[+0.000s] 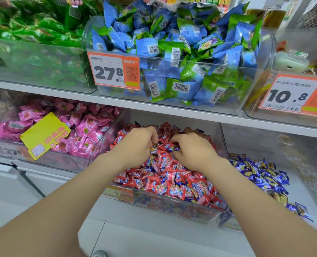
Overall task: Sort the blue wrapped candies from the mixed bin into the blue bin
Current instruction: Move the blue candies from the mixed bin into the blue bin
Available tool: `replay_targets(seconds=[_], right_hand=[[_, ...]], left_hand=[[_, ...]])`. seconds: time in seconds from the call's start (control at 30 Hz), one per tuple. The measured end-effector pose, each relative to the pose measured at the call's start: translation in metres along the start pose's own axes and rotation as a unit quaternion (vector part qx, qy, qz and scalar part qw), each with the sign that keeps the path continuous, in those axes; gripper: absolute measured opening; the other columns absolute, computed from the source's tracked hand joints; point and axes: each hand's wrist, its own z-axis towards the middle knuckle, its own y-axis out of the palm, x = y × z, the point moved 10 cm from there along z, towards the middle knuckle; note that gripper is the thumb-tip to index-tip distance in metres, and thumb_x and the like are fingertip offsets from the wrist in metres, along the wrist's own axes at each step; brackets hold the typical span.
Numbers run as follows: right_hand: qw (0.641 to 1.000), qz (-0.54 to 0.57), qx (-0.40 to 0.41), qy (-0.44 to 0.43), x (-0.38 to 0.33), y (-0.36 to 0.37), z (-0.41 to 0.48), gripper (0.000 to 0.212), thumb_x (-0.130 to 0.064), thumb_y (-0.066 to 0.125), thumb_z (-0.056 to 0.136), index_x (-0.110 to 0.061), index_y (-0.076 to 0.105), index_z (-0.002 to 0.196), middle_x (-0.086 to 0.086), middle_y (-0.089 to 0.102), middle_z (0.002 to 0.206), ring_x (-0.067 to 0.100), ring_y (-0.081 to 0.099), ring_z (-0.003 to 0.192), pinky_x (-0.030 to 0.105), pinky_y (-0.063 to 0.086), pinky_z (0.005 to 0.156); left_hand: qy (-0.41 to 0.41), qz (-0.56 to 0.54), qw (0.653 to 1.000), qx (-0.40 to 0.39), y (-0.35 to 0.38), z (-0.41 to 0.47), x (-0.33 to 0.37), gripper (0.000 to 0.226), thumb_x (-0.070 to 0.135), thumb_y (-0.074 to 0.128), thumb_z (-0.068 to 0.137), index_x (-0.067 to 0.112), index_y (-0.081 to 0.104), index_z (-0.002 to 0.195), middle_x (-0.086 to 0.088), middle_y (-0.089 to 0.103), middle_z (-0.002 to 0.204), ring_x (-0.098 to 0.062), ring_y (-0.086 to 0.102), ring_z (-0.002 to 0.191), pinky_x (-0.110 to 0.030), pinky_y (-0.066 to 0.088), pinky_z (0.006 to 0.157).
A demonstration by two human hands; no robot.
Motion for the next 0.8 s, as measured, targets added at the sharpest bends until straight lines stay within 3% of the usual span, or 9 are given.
replay_targets(seconds=[0.1, 0.2, 0.3, 0.4, 0.53, 0.6, 0.67, 0.73, 0.8], right_hand=[[1.0, 0.021, -0.01, -0.008, -0.001, -0.003, 0.001, 0.022, -0.049, 0.066, 0.093, -0.028, 0.069, 0.097, 0.001, 0.066, 0.094, 0.029, 0.066, 0.087, 0.038, 0.053, 0.07], [0.997, 0.07, -0.008, 0.007, 0.007, -0.011, -0.004, 0.037, -0.048, 0.058, 0.089, -0.014, 0.056, 0.075, 0.004, 0.059, 0.07, 0.029, 0.06, 0.069, 0.037, 0.049, 0.06], [0.994, 0.104, 0.003, 0.033, 0.02, -0.022, -0.008, 0.042, -0.047, 0.046, 0.09, -0.012, 0.04, 0.067, 0.005, 0.045, 0.058, 0.027, 0.046, 0.059, 0.036, 0.037, 0.054], [0.991, 0.11, 0.013, 0.074, 0.035, -0.032, -0.011, 0.051, -0.046, 0.036, 0.101, -0.015, 0.036, 0.06, 0.005, 0.038, 0.057, 0.027, 0.042, 0.058, 0.035, 0.031, 0.052], [0.994, 0.108, 0.013, 0.032, 0.035, -0.036, -0.015, 0.044, -0.042, 0.039, 0.112, -0.025, 0.042, 0.071, 0.005, 0.053, 0.067, 0.028, 0.053, 0.067, 0.041, 0.045, 0.068], [0.99, 0.135, 0.011, 0.032, 0.04, -0.032, -0.017, 0.039, -0.039, 0.044, 0.112, -0.018, 0.055, 0.081, 0.007, 0.067, 0.08, 0.026, 0.061, 0.073, 0.041, 0.05, 0.074], [0.99, 0.14, -0.004, 0.028, 0.04, -0.027, -0.018, 0.028, -0.025, 0.044, 0.111, -0.014, 0.064, 0.094, 0.009, 0.075, 0.099, 0.026, 0.068, 0.087, 0.036, 0.052, 0.081], [0.99, 0.141, -0.015, 0.029, 0.036, -0.028, -0.019, 0.032, -0.014, 0.042, 0.108, -0.017, 0.073, 0.116, -0.004, 0.075, 0.112, 0.009, 0.069, 0.102, 0.023, 0.05, 0.087], [0.987, 0.153, -0.022, 0.041, 0.035, -0.028, -0.018, 0.038, -0.012, 0.042, 0.106, -0.02, 0.078, 0.112, -0.026, 0.071, 0.081, -0.016, 0.061, 0.074, 0.008, 0.042, 0.068]], left_hand=[[0.006, 0.086, 0.995, -0.042, 0.014, 0.002, 0.0, 0.023, 0.017, 0.054, 0.097, 0.026, 0.062, 0.116, 0.005, 0.049, 0.112, -0.024, 0.056, 0.108, -0.045, 0.042, 0.098], [0.015, 0.147, 0.988, -0.041, 0.017, 0.003, 0.003, 0.028, 0.043, 0.067, 0.093, 0.031, 0.064, 0.118, 0.006, 0.047, 0.113, -0.022, 0.056, 0.111, -0.046, 0.04, 0.1], [0.024, 0.138, 0.99, -0.019, 0.013, 0.005, 0.005, 0.024, 0.047, 0.071, 0.092, 0.032, 0.065, 0.11, 0.007, 0.053, 0.112, -0.021, 0.057, 0.109, -0.043, 0.042, 0.095], [0.047, 0.125, 0.991, -0.002, 0.01, 0.006, 0.012, 0.02, 0.038, 0.066, 0.091, 0.026, 0.058, 0.105, 0.004, 0.057, 0.103, -0.025, 0.057, 0.101, -0.041, 0.042, 0.086], [0.034, 0.064, 0.997, 0.031, -0.005, 0.005, 0.009, 0.018, 0.028, 0.057, 0.091, 0.02, 0.044, 0.101, 0.0, 0.055, 0.076, -0.032, 0.057, 0.076, -0.041, 0.041, 0.064], [0.029, 0.026, 0.999, 0.03, -0.011, 0.003, 0.01, 0.012, 0.022, 0.052, 0.094, 0.024, 0.049, 0.106, -0.002, 0.058, 0.068, -0.029, 0.057, 0.065, -0.041, 0.045, 0.059], [0.031, 0.016, 0.999, 0.004, -0.01, 0.001, 0.012, 0.017, 0.015, 0.046, 0.096, 0.026, 0.057, 0.103, 0.002, 0.058, 0.062, -0.019, 0.052, 0.055, -0.036, 0.041, 0.054], [0.037, 0.042, 0.998, -0.023, -0.007, -0.002, 0.014, 0.017, 0.015, 0.046, 0.097, 0.025, 0.06, 0.095, 0.008, 0.056, 0.067, -0.013, 0.05, 0.06, -0.035, 0.039, 0.058], [0.043, 0.072, 0.996, -0.032, -0.004, -0.004, 0.012, 0.005, 0.027, 0.055, 0.093, 0.027, 0.059, 0.091, 0.011, 0.056, 0.077, -0.017, 0.055, 0.074, -0.038, 0.047, 0.07]])
